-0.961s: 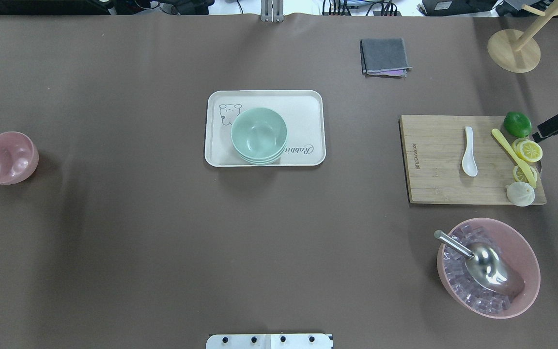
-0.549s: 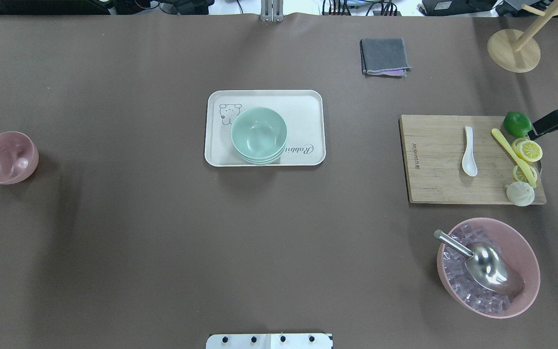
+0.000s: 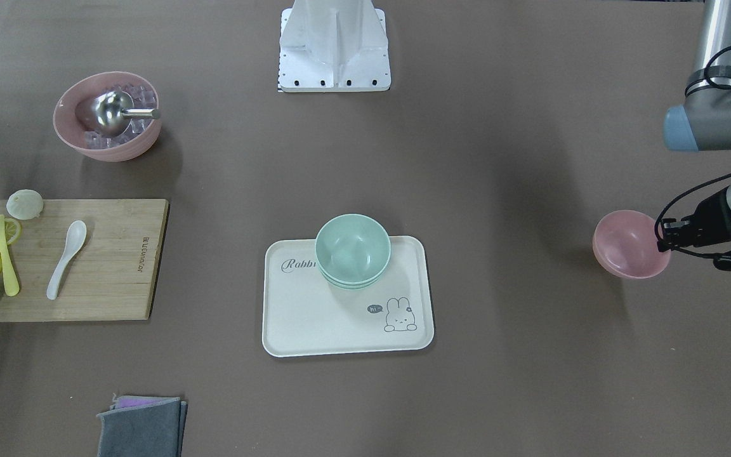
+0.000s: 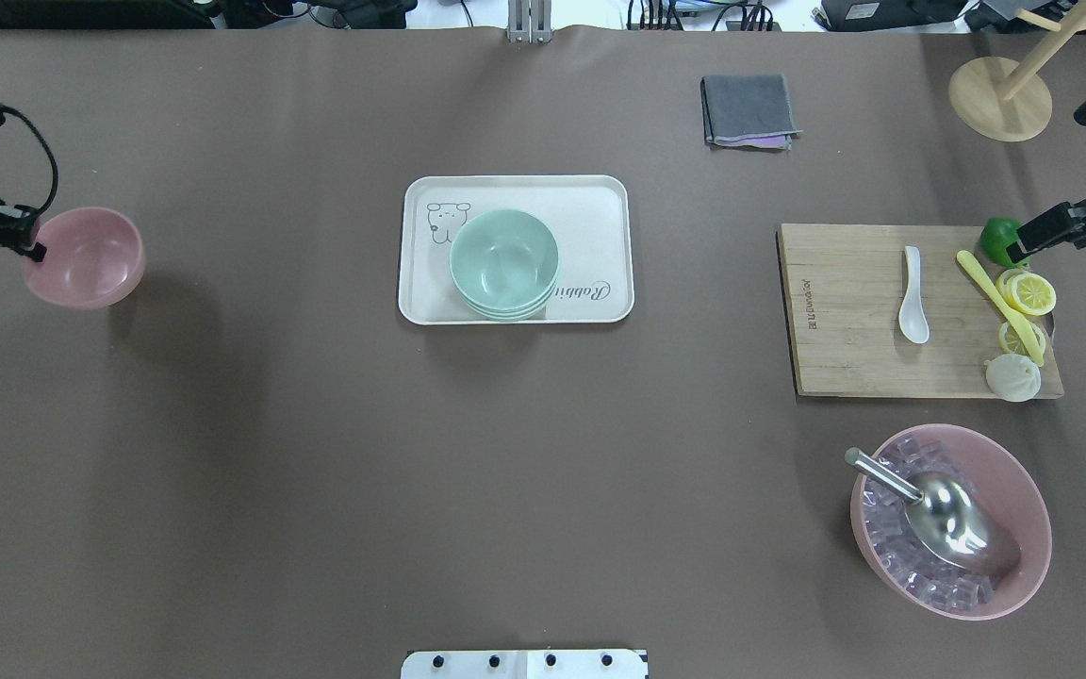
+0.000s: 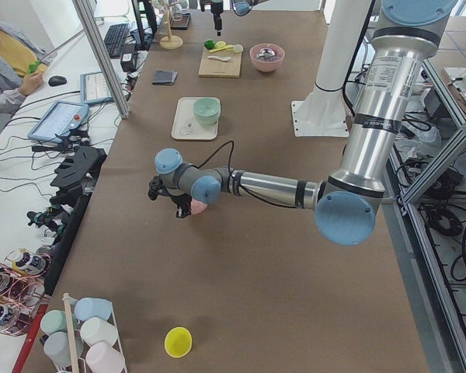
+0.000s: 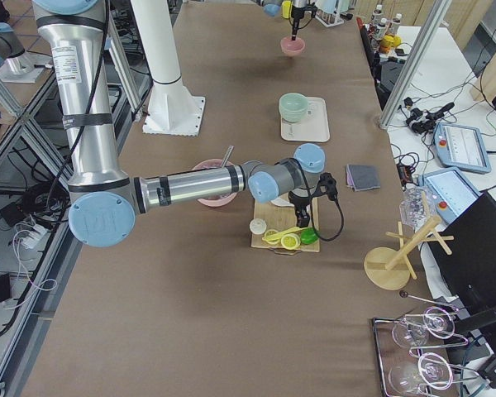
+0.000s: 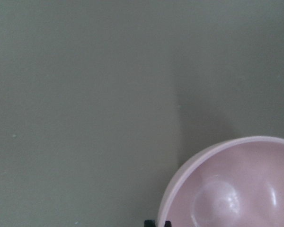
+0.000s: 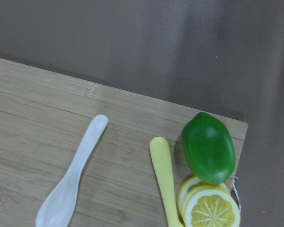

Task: Stack pink bowl on green and place spoon
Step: 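Carry the pink bowl onto the green bowl while the right gripper descends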

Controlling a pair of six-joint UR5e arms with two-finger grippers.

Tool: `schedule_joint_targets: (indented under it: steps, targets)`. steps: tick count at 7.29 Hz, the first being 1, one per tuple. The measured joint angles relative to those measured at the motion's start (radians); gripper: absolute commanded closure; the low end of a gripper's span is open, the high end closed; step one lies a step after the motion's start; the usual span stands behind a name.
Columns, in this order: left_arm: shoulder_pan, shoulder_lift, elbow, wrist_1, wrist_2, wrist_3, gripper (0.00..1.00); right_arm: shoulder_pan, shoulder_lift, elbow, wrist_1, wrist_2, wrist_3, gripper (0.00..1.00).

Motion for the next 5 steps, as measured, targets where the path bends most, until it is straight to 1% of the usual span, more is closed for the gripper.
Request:
schedule_joint_targets:
  steps: [1, 2, 3, 5]
  targets:
    - [0.010, -0.076, -0.059, 0.072, -0.013, -0.107, 1.00, -0.024, 0.014, 0.002, 0.002, 0.006, 0.037, 0.01]
    - [0.045, -0.152, -0.106, 0.118, -0.017, -0.233, 1.00, -0.055, 0.023, 0.005, 0.008, 0.007, 0.093, 0.01]
    - [0.105, -0.227, -0.128, 0.141, -0.010, -0.361, 1.00, -0.081, 0.026, 0.007, 0.016, 0.008, 0.151, 0.02]
    - [0.233, -0.366, -0.128, 0.151, 0.050, -0.583, 1.00, -0.148, 0.029, 0.006, 0.066, -0.010, 0.318, 0.02]
